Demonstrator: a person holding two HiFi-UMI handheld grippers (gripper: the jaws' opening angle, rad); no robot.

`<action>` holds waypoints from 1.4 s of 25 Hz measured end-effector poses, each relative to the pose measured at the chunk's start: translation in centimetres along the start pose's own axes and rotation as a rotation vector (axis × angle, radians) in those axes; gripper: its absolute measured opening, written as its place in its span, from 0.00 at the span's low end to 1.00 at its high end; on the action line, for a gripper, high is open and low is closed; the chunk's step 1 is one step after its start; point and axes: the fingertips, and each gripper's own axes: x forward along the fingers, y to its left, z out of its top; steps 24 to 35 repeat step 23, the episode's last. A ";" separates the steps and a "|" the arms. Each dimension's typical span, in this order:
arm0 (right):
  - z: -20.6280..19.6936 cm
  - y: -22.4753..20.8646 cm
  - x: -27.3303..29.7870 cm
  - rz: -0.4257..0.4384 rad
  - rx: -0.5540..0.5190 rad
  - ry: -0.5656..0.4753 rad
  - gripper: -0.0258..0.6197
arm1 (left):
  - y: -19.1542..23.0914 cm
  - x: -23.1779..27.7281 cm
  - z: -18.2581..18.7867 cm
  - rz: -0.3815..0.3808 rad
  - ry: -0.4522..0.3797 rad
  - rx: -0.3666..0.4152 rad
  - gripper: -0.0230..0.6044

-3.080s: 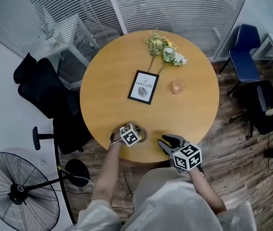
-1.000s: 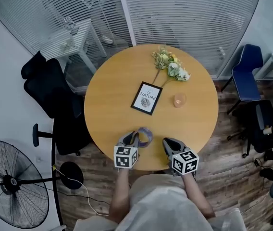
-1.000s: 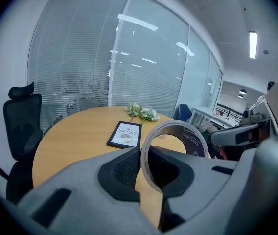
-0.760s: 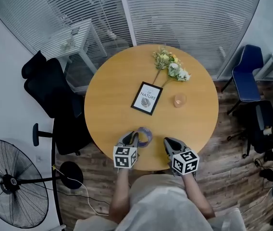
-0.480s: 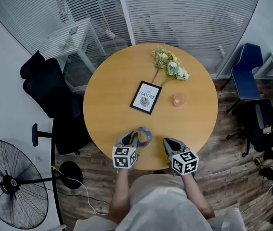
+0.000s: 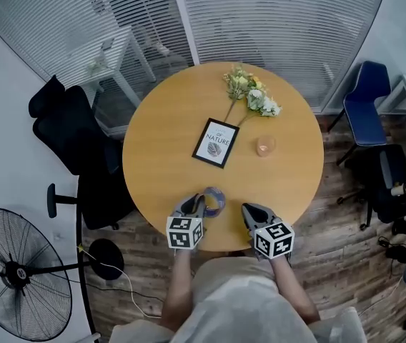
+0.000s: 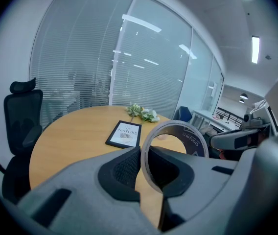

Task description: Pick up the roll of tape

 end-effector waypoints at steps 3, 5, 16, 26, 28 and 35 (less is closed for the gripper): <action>0.1 0.2 0.0 0.008 -0.007 0.002 0.04 | -0.2 0.0 0.1 -0.004 -0.002 0.002 0.11; 0.1 0.3 0.0 0.011 -0.010 0.003 0.04 | -0.2 -0.1 0.1 -0.004 -0.003 0.001 0.11; 0.0 0.5 0.0 0.018 -0.016 0.003 0.04 | -0.3 -0.3 0.2 -0.002 -0.014 -0.005 0.11; -0.3 0.4 -0.1 0.010 -0.014 0.003 0.04 | -0.2 -0.5 0.1 -0.003 -0.020 -0.006 0.11; -0.3 0.4 -0.1 0.010 -0.014 0.003 0.04 | -0.2 -0.5 0.1 -0.003 -0.020 -0.006 0.11; -0.3 0.4 -0.1 0.010 -0.014 0.003 0.04 | -0.2 -0.5 0.1 -0.003 -0.020 -0.006 0.11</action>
